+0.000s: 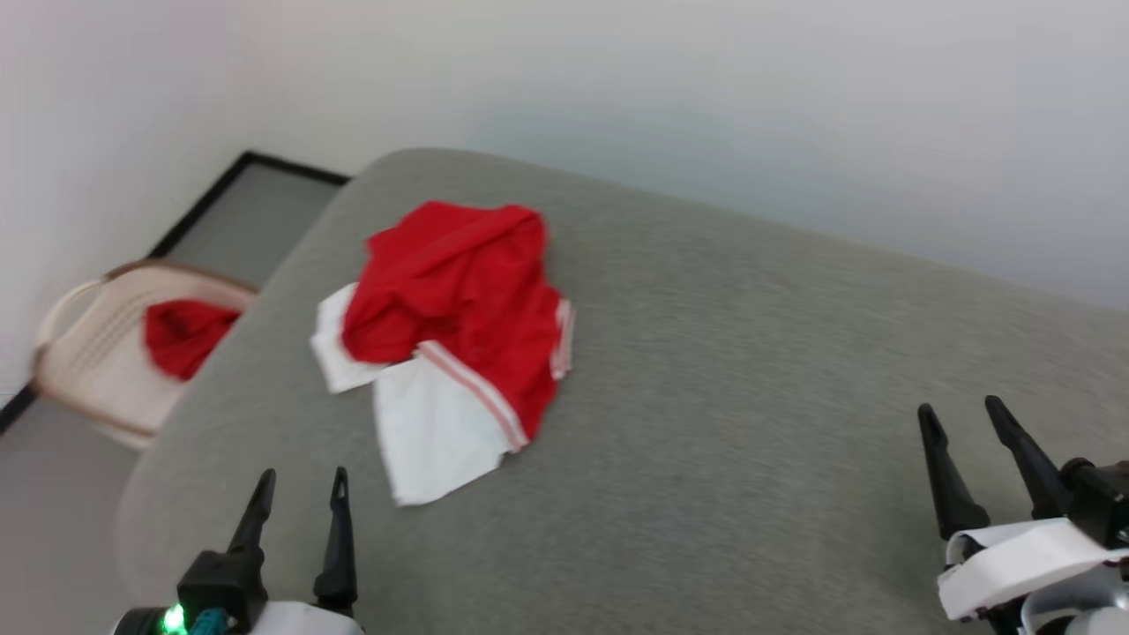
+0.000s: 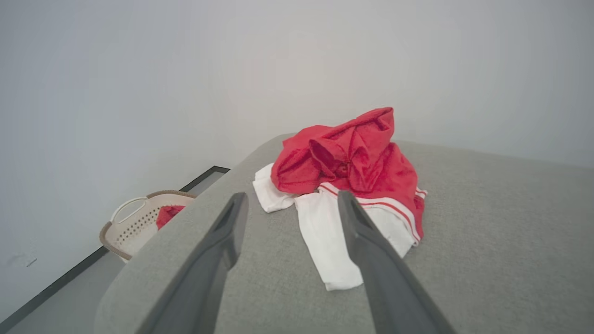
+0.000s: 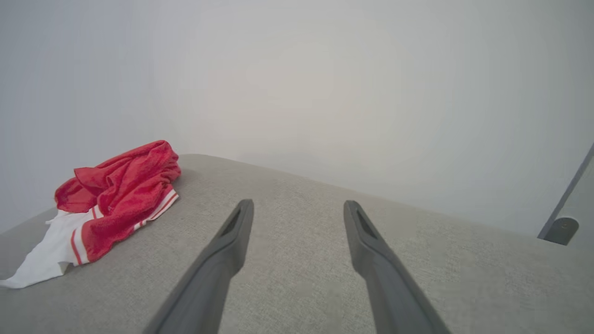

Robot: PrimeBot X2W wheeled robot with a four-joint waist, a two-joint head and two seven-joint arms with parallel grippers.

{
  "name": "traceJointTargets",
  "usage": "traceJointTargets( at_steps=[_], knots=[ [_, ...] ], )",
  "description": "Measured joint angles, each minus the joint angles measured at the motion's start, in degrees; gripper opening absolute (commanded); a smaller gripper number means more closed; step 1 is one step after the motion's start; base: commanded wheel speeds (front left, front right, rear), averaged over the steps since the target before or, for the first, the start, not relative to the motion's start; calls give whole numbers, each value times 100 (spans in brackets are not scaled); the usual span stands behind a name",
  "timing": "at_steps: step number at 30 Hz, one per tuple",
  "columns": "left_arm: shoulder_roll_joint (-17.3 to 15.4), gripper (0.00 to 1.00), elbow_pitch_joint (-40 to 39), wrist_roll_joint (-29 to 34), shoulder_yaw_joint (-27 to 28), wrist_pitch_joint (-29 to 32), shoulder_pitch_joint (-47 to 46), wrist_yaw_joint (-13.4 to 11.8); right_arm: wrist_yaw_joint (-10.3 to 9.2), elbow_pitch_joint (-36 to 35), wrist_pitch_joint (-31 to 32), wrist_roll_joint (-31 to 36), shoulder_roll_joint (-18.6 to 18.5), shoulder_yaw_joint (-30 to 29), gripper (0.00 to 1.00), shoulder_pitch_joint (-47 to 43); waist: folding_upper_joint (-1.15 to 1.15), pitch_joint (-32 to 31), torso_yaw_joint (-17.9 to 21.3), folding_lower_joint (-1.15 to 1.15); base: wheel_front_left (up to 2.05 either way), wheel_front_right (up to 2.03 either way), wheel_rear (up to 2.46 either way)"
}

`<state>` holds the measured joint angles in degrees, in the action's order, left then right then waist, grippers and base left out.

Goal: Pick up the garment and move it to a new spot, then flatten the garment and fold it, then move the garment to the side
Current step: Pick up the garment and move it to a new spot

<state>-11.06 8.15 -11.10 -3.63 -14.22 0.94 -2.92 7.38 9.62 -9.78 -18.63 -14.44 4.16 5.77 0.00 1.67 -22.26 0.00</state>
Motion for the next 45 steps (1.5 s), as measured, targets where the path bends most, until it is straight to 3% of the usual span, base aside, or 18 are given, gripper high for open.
traceJointTargets(
  at_steps=[10,16,25,30,36,39,45],
  knots=[
    [157,100,-477,-159,322,-52,533,-354,0,291,105,-198,-92,888,100,748,0,136,-783,0,0,0,0],
    [256,100,-744,-231,491,-68,811,-466,0,623,9,-367,-156,1366,100,1146,0,272,-907,0,-5,-5,-5],
    [355,100,-924,-202,472,-90,908,-489,0,911,-189,-611,-326,1585,100,1274,0,227,-887,0,-6,-6,-6],
    [269,100,-968,-202,389,-90,804,-316,0,959,-285,-650,-341,1595,100,1267,0,187,-860,0,0,0,0],
    [-112,100,-828,-132,48,261,-278,172,0,848,-385,-505,-367,1304,100,1009,0,150,-775,0,0,0,0],
    [-225,100,-460,-162,-101,405,-1121,498,0,670,-376,-393,-335,1144,100,809,0,128,-704,0,0,0,0],
    [-537,100,735,-252,-103,354,-2521,767,0,277,-119,-208,-300,1282,100,874,0,122,-370,0,0,0,0]
  ],
)
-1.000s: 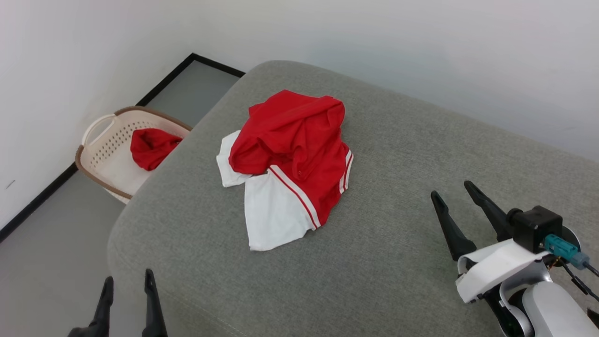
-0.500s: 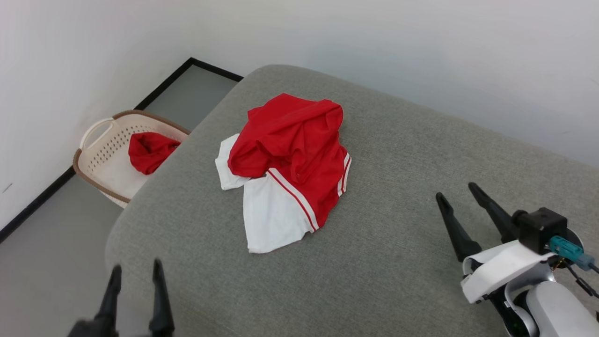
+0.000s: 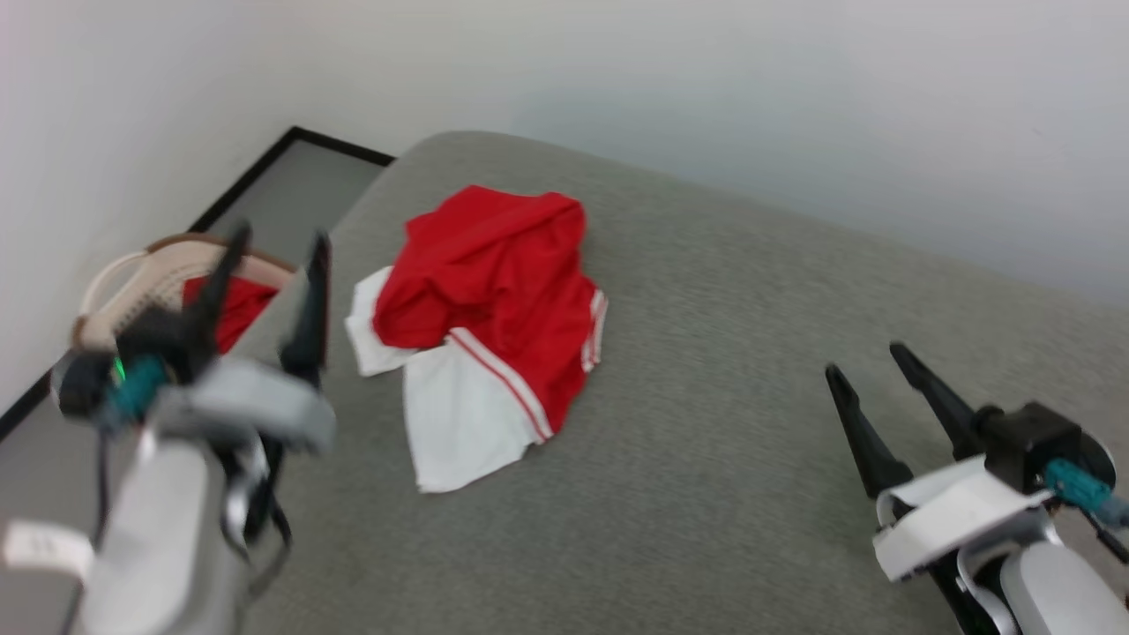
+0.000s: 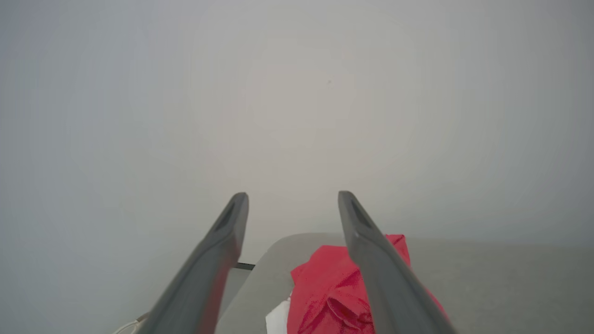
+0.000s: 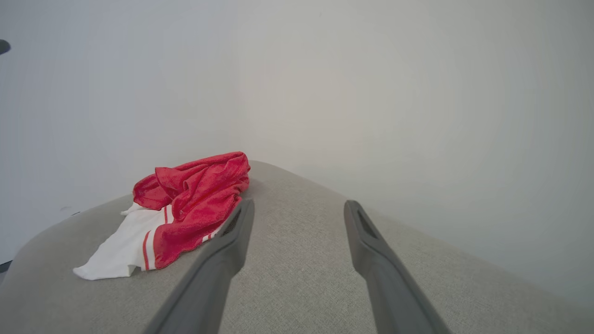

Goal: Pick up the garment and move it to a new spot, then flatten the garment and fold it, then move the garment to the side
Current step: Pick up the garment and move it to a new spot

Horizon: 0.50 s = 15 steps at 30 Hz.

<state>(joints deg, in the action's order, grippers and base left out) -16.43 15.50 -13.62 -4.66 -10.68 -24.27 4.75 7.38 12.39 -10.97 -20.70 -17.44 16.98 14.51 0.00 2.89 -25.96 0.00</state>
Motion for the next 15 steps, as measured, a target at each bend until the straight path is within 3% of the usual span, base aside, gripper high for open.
traceJointTargets(
  at_steps=[4,9,11,15],
  knots=[
    [-221,100,962,-90,-43,-18,-1005,140,0,-224,92,34,-45,101,100,251,0,107,309,0,0,0,0],
    [-497,100,2475,-443,-308,504,-2075,240,0,-352,94,53,-60,271,100,560,0,422,746,0,0,0,0],
    [-635,100,2944,-588,-672,845,-2387,257,0,-366,88,55,-66,322,100,668,0,597,930,0,0,0,0],
    [-738,100,3320,-1613,-1649,1826,-2755,265,0,-355,40,54,-96,397,100,812,0,925,1260,0,0,0,0]
  ],
)
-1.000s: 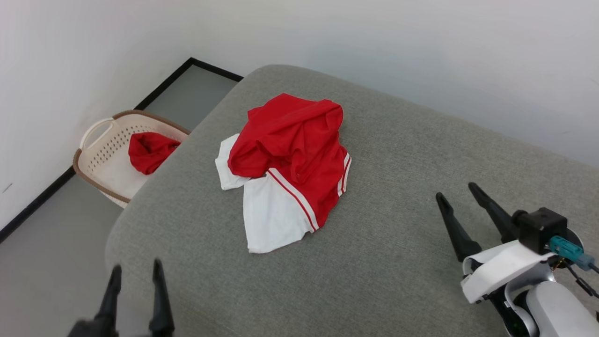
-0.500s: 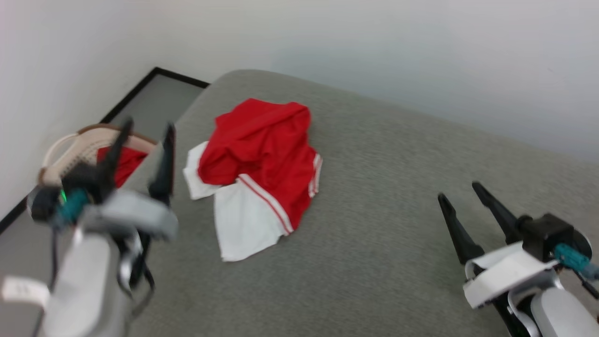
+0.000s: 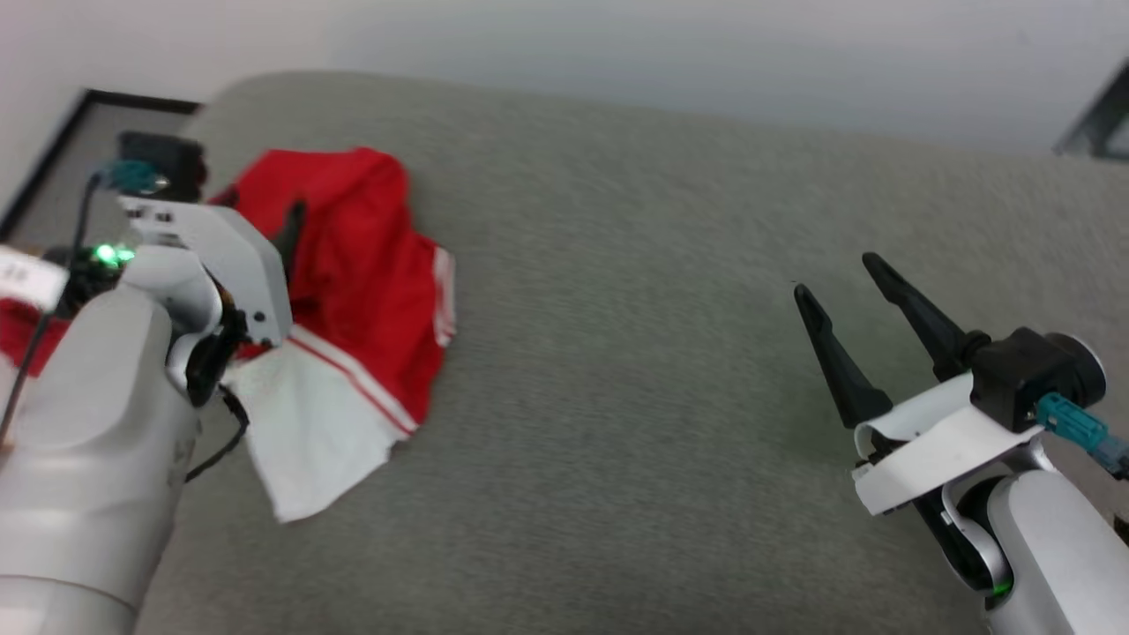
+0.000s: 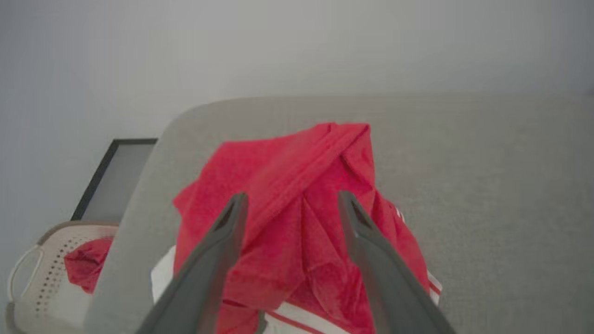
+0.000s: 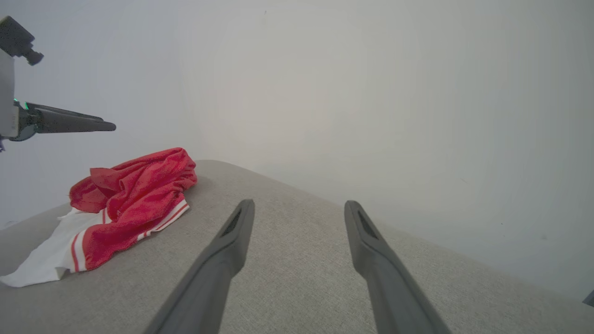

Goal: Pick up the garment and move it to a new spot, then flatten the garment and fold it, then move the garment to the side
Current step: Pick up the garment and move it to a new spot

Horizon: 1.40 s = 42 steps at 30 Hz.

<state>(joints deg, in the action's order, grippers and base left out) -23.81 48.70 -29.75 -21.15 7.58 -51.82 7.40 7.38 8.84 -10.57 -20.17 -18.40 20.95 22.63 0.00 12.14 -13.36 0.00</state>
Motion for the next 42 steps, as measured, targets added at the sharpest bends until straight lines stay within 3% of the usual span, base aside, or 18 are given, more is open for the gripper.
traceJointTargets(
  at_steps=[4,8,19,29,30,31,32,33,42],
  knots=[
    [-417,100,-124,-1143,-862,1218,-57,0,0,-14,-8,1,-12,91,100,149,0,280,295,0,0,0,0],
    [-861,100,-165,-1870,-1301,1901,-171,7,0,-87,3,10,-27,176,100,287,0,509,569,0,0,0,0],
    [-1255,100,63,-3063,-1774,2499,-375,7,1,-567,190,68,-138,174,100,460,0,1115,1158,0,0,0,0],
    [-1461,100,199,-3572,-2047,2725,-570,8,1,-836,321,165,-126,129,100,460,0,1477,1369,0,0,0,0],
    [-1469,83,191,-3609,-2080,2722,-573,7,0,-857,337,168,-127,130,100,460,0,1478,1369,0,0,0,0],
    [-1477,59,166,-3642,-2123,2721,-577,5,0,-878,352,170,-126,131,100,461,0,1474,1369,0,0,0,0],
    [-1493,34,133,-3675,-2162,2705,-581,-12,0,-902,361,170,-129,129,100,464,0,1474,1366,0,0,0,0],
    [-1508,0,110,-3701,-2198,2655,-581,-12,1,-917,364,171,-131,121,100,467,0,1477,1360,0,0,0,0],
    [-1533,0,70,-3684,-2628,1779,-539,-27,0,-844,333,203,-90,36,100,404,0,1266,1284,0,0,0,0]
  ],
)
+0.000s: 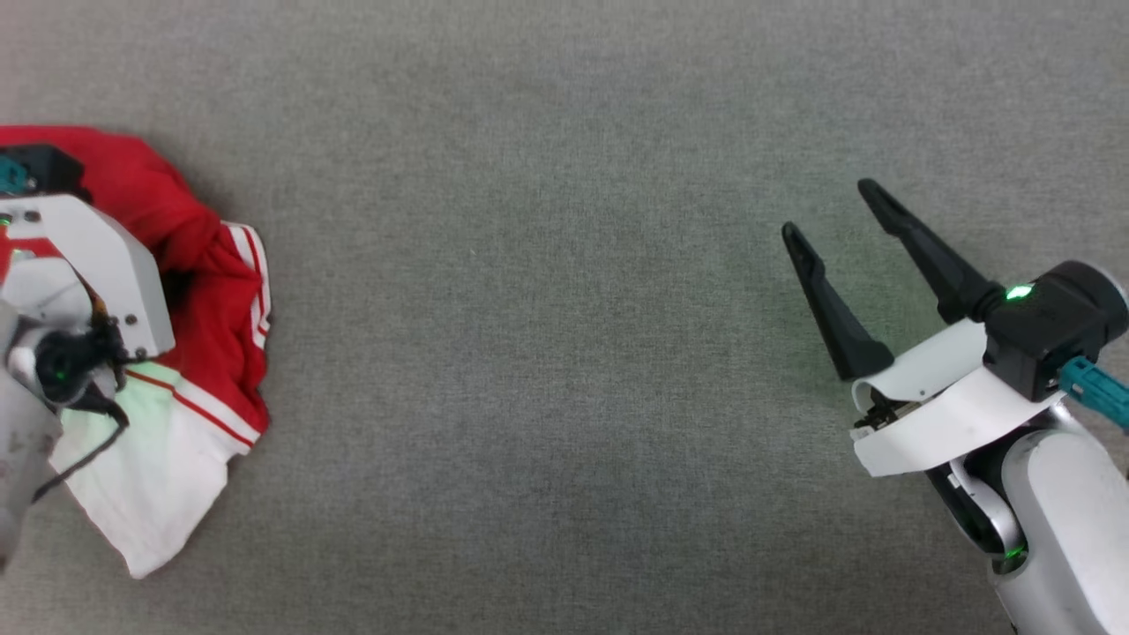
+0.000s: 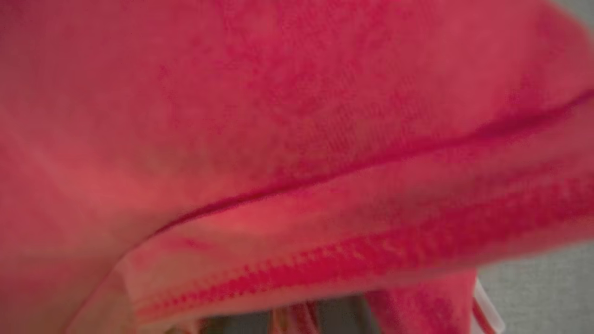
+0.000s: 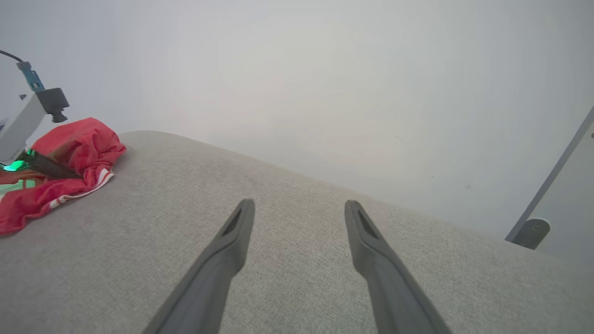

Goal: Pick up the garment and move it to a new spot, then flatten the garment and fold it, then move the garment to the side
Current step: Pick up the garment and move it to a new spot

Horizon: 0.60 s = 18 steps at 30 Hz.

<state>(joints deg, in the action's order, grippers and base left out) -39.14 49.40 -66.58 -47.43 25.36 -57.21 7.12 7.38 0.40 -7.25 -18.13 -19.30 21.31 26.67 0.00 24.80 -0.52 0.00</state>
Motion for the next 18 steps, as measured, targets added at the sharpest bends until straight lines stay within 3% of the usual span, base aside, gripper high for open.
traceJointTargets(
  at_steps=[7,18],
  knots=[
    [114,0,-483,125,-532,-710,5,21,1,261,-107,-89,68,-182,100,-235,0,-433,-71,0,0,0,0],
    [5,0,-1948,430,-1727,-1617,-642,27,1,432,-287,-141,381,-1141,100,-945,0,-1212,-214,0,0,0,0]
  ],
)
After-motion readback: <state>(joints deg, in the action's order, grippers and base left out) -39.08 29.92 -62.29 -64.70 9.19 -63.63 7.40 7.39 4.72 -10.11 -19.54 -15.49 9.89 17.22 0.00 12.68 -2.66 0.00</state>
